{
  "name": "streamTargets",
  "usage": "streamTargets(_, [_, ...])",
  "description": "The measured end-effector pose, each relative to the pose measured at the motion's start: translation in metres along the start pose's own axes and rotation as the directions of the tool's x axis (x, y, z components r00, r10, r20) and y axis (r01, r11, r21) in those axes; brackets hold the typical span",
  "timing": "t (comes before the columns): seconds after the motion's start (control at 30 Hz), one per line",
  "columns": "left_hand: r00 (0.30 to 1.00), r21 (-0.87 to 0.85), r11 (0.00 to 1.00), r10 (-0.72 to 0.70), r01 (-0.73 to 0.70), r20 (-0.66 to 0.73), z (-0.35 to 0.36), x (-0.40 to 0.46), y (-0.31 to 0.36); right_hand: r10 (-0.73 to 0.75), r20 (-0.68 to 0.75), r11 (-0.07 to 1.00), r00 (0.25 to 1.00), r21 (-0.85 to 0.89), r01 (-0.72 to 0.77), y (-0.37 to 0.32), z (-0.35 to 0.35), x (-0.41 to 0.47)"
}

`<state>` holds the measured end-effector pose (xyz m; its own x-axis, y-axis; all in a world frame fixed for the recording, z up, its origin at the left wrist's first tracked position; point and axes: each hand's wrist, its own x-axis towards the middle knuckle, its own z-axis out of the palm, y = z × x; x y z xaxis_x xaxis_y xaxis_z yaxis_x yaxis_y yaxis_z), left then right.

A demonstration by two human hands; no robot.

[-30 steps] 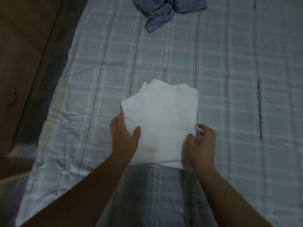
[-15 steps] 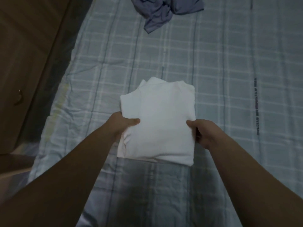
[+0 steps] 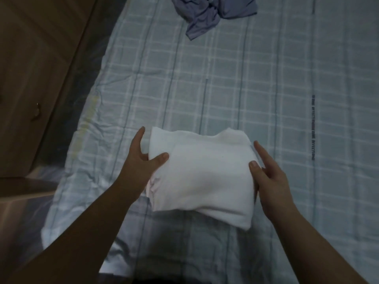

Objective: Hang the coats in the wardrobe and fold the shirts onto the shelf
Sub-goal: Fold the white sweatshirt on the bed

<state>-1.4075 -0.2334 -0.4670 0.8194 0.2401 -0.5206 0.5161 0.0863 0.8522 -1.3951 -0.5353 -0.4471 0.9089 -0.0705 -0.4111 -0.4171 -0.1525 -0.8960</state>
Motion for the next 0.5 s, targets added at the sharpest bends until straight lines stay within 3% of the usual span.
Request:
streamTargets(0.13, [0.993,-0.015,0.993,-0.117,0.117,-0.002,-0.009,-0.023,0.012,0.065,-0.007,0.998,0.998,-0.023,-0.065,-0.024,-0.003,-0.012])
streamTargets(0.27, [0.964,-0.227,0.937,-0.261,0.266,0.053,-0.003,-0.013,0.019,0.232,0.045,0.973,0.972,-0.032,-0.23,-0.026,0.001,0.013])
streamTargets(0.37, [0.973,-0.216,0.949,-0.221,0.231,0.071,0.007,0.015,0.023,0.285,0.115,0.954,0.952,0.062,-0.293,-0.024,0.006,0.045])
streamTargets(0.5, [0.994,-0.111,0.988,-0.109,0.109,0.007,0.02,0.054,0.028,0.208,0.124,0.962,0.97,0.156,-0.226,-0.028,0.016,0.084])
